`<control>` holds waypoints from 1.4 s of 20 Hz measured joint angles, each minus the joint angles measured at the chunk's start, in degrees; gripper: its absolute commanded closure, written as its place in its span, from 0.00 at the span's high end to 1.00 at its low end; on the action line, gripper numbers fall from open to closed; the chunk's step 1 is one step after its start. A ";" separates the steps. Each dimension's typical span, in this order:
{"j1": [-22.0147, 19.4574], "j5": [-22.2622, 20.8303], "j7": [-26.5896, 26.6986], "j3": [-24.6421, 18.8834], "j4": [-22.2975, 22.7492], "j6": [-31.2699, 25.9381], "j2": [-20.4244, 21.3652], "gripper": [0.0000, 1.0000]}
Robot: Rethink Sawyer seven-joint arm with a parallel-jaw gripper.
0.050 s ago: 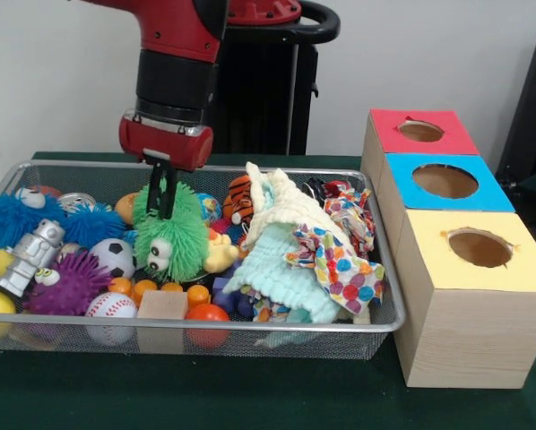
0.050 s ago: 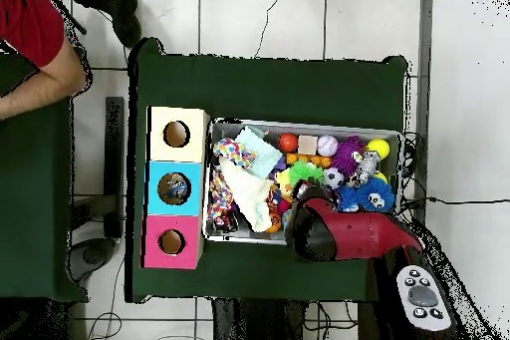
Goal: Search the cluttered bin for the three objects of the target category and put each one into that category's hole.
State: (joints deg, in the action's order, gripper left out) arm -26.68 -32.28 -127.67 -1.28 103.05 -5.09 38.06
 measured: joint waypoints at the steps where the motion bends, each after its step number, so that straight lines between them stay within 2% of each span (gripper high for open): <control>1: -0.20 0.49 0.00 -0.35 0.72 -0.31 0.79 0.00; 13: -1.22 2.51 0.00 -2.90 4.57 -1.30 5.29 0.00; 21: -3.08 2.46 0.00 -5.94 5.89 -1.27 5.19 0.00; 28: -2.74 2.44 0.00 -6.75 5.89 -0.19 5.06 0.00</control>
State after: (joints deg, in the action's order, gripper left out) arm -29.42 -29.84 -127.67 -8.03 108.95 -5.29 43.12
